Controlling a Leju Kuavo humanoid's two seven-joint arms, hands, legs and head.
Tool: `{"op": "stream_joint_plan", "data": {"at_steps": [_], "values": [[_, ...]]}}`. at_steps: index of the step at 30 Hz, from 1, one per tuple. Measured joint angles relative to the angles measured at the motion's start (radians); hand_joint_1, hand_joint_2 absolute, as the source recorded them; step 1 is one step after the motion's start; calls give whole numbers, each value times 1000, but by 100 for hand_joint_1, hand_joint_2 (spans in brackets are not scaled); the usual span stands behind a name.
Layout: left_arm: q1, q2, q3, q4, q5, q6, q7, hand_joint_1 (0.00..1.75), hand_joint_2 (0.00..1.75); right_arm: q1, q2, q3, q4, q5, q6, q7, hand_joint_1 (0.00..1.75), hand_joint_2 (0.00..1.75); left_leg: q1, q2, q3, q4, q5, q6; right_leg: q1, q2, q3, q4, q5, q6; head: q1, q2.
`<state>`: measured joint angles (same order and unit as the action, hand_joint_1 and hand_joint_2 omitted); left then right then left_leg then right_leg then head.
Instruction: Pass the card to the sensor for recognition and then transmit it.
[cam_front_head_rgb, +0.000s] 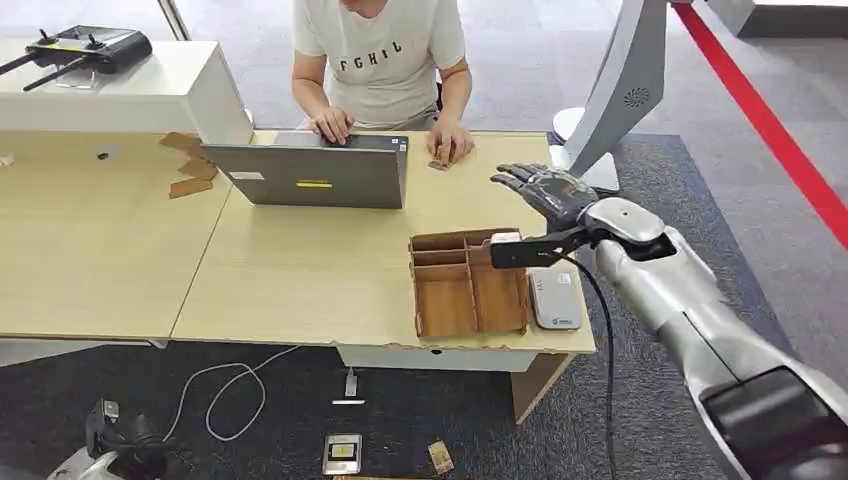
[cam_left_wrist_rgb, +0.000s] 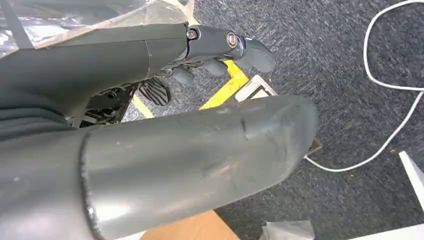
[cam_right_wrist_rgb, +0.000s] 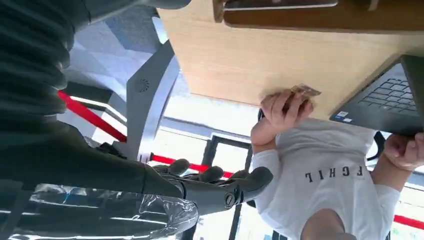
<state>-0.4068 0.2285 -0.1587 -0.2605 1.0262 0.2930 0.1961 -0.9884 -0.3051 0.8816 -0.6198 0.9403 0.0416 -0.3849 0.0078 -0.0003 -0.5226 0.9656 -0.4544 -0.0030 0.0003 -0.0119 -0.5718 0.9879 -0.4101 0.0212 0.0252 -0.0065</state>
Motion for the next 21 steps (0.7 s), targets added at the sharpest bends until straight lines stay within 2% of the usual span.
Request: {"op": "stream_joint_plan", "data": {"at_steps": [11,16,21], "values": [[3,0,0,0,2,0,-6,0,0,8,-31,0,-56,-5,3,3,0,175,0,0,0,0,0,0,0,0,0,0,0,0,0,0],[5,0,2,0,0,0,-16,0,0,39,-67,2,-162,-68,90,67,0,175,0,0,0,0,0,0,0,0,0,0,0,0,0,0],[4,3,11,0,-5,0,-4,0,0,107,-123,18,-360,-140,170,157,0,175,0,0,0,0,0,0,0,0,0,0,0,0,0,0]]}}
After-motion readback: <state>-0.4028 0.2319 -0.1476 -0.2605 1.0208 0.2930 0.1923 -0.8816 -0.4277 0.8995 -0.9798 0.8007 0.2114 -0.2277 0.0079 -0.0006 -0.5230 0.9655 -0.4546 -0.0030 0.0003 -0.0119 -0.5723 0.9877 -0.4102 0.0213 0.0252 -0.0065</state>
